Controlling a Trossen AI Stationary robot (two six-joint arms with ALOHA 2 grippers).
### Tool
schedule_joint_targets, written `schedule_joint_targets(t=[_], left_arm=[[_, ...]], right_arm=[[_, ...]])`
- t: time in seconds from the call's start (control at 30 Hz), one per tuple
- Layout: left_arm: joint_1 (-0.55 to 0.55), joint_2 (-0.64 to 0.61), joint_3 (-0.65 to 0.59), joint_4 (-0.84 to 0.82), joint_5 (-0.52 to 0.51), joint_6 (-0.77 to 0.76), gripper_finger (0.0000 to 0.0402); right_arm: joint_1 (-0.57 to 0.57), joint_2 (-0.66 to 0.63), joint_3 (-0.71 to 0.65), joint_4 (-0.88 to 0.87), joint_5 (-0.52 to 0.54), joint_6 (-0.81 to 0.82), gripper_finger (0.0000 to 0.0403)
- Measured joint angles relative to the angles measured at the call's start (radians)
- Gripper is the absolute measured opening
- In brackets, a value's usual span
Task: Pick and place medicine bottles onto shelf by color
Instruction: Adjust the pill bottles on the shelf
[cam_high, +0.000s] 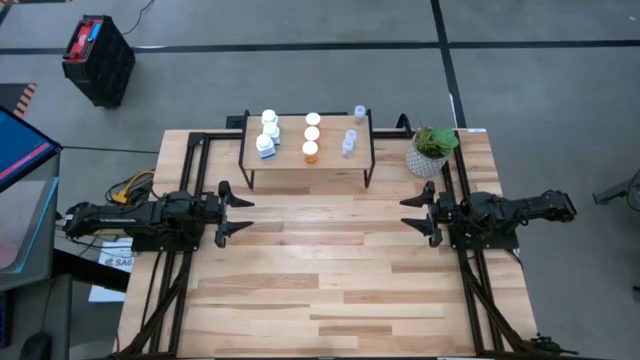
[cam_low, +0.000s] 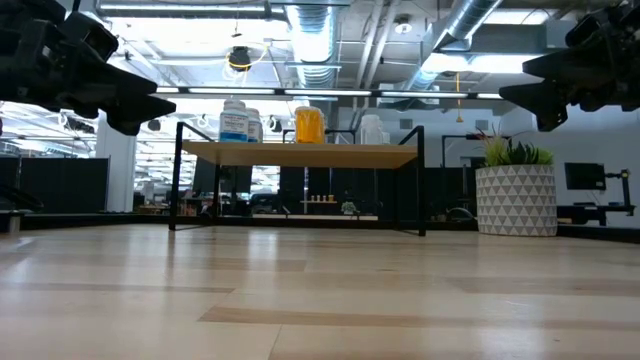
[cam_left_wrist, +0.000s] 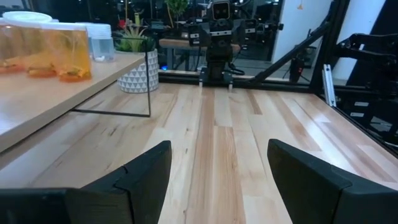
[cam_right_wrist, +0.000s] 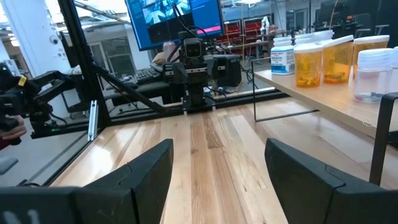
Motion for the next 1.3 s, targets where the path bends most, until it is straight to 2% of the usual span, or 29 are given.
schedule_joint_targets(t=[0.17,0.27,0.43,0.6,0.73,0.77,0.9,0.97,1.13,1.2,1.3], left_arm=[[0.0,0.0,0.0,0.0,-0.003,-0.006,0.0254],[0.0,0.0,0.0,-0.001,-0.003,-0.008,0.0254],[0.0,0.0,-0.001,-0.001,-0.004,0.002,0.0254],[0.0,0.0,-0.001,-0.002,-0.004,0.019,0.0254],[0.0,0.0,-0.001,-0.002,-0.004,0.019,0.0254],[0.0,0.0,-0.001,-0.002,-0.004,0.019,0.0254],[0.0,0.0,-0.001,-0.002,-0.004,0.03,0.0254],[0.0,0.0,-0.001,-0.002,-0.004,0.031,0.0254],[0.0,0.0,-0.001,-0.002,-0.004,0.047,0.0254],[0.0,0.0,-0.001,-0.002,-0.004,0.047,0.0254],[0.0,0.0,-0.001,-0.002,-0.004,0.044,0.0254]], right_arm=[[0.0,0.0,-0.003,0.03,0.003,0.027,0.0276],[0.0,0.001,-0.004,0.135,0.012,0.045,0.0276],[0.0,0.0,0.009,0.303,0.028,-0.084,0.0276],[-0.004,0.036,0.124,0.296,0.141,-0.208,0.0276],[-0.041,0.181,0.28,0.246,0.18,-0.265,0.0276],[-0.055,0.232,0.321,0.234,0.21,-0.265,0.0276],[-0.149,0.477,0.555,0.09,0.436,-0.265,0.0276],[-0.223,0.603,0.698,-0.039,0.454,-0.268,0.0276],[-0.502,0.901,1.113,-0.346,0.424,-0.227,0.0276],[-0.637,1.016,1.262,-0.513,0.295,-0.183,0.0276],[-0.814,1.183,1.441,-0.683,0.023,-0.136,0.0276]])
